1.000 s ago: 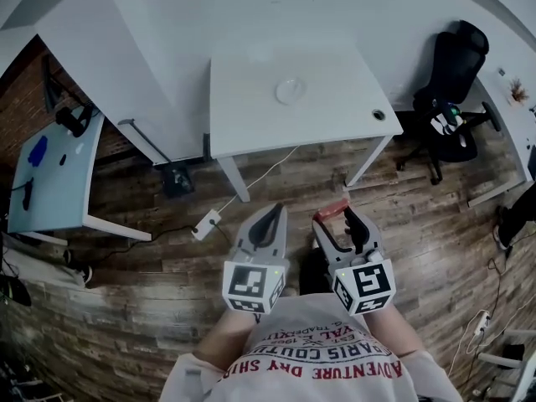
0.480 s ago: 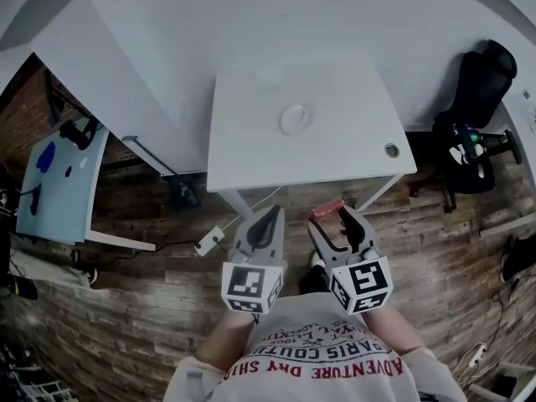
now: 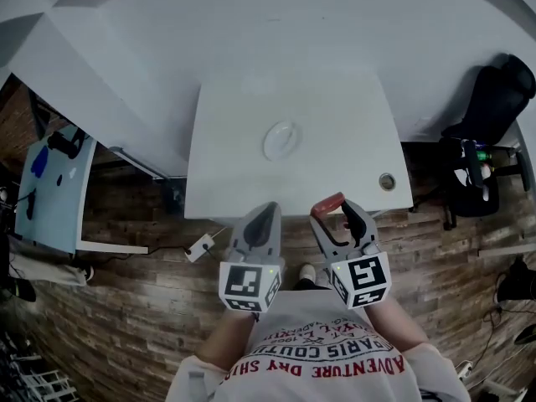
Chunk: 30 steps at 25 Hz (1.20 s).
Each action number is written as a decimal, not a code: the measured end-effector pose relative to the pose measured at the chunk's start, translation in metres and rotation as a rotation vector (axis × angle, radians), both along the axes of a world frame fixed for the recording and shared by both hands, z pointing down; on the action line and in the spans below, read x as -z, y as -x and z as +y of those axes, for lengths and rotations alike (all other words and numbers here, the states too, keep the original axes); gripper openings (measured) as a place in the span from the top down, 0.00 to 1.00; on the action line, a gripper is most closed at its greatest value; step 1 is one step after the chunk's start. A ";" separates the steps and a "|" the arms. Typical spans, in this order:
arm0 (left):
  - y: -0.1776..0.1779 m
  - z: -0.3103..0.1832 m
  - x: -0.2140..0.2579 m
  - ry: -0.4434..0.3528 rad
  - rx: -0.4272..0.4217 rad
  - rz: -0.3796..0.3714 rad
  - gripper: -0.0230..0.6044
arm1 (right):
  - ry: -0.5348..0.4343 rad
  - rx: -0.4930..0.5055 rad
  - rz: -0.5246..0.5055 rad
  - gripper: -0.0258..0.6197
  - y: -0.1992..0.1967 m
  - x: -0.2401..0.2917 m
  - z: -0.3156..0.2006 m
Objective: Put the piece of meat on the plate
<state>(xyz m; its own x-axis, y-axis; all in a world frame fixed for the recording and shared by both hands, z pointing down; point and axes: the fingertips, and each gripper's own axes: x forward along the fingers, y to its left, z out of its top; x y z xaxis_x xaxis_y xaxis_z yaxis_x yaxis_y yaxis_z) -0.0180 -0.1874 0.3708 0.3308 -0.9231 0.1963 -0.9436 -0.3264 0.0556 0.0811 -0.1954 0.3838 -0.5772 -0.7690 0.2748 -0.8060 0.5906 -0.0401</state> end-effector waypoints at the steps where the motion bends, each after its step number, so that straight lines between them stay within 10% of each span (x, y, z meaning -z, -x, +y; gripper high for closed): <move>1: -0.001 -0.007 -0.001 0.005 0.006 0.000 0.95 | 0.005 -0.001 0.000 0.54 -0.003 -0.002 -0.009; 30: 0.086 -0.228 -0.023 0.062 -0.144 0.023 0.95 | 0.101 -0.110 0.047 0.54 0.086 -0.026 -0.219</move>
